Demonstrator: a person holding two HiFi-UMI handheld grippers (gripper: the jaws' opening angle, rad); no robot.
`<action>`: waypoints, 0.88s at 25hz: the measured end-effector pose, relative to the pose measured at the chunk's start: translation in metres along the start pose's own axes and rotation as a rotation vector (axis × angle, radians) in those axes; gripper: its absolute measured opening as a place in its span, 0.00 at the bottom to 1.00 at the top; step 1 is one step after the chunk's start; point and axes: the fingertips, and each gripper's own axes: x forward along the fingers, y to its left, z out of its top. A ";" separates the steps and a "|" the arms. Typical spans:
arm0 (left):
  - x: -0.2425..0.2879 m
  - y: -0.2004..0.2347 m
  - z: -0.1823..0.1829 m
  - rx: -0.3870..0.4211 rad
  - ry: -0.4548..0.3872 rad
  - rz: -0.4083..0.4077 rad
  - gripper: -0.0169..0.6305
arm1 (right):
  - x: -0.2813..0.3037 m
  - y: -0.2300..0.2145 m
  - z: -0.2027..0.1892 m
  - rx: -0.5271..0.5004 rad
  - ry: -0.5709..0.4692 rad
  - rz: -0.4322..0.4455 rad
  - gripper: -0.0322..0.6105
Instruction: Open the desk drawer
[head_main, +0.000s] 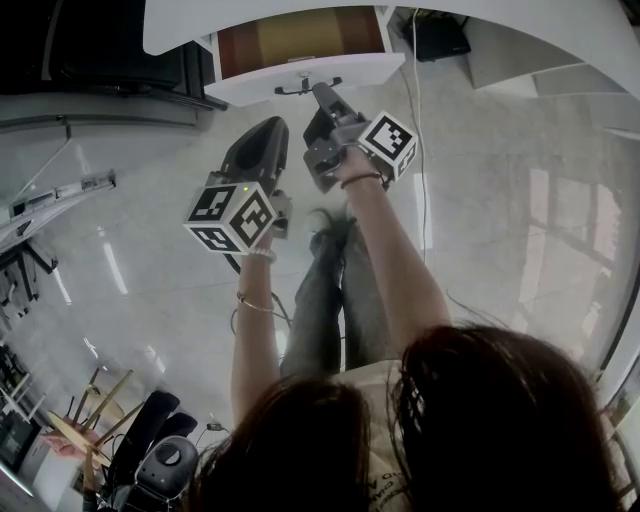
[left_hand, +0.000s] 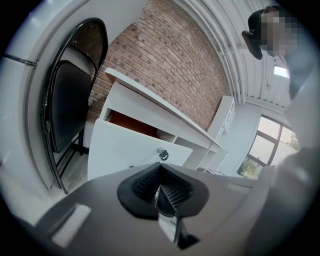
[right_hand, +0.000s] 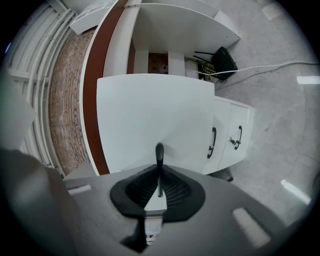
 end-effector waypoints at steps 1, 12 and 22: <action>0.000 0.001 -0.001 0.000 0.001 -0.001 0.02 | 0.000 -0.001 0.000 0.000 -0.001 0.000 0.09; -0.003 0.002 -0.007 0.002 0.008 -0.007 0.02 | -0.001 -0.003 0.001 0.001 -0.012 -0.001 0.09; 0.002 0.006 -0.002 -0.002 0.012 -0.013 0.02 | -0.001 -0.006 -0.001 0.008 -0.016 -0.010 0.09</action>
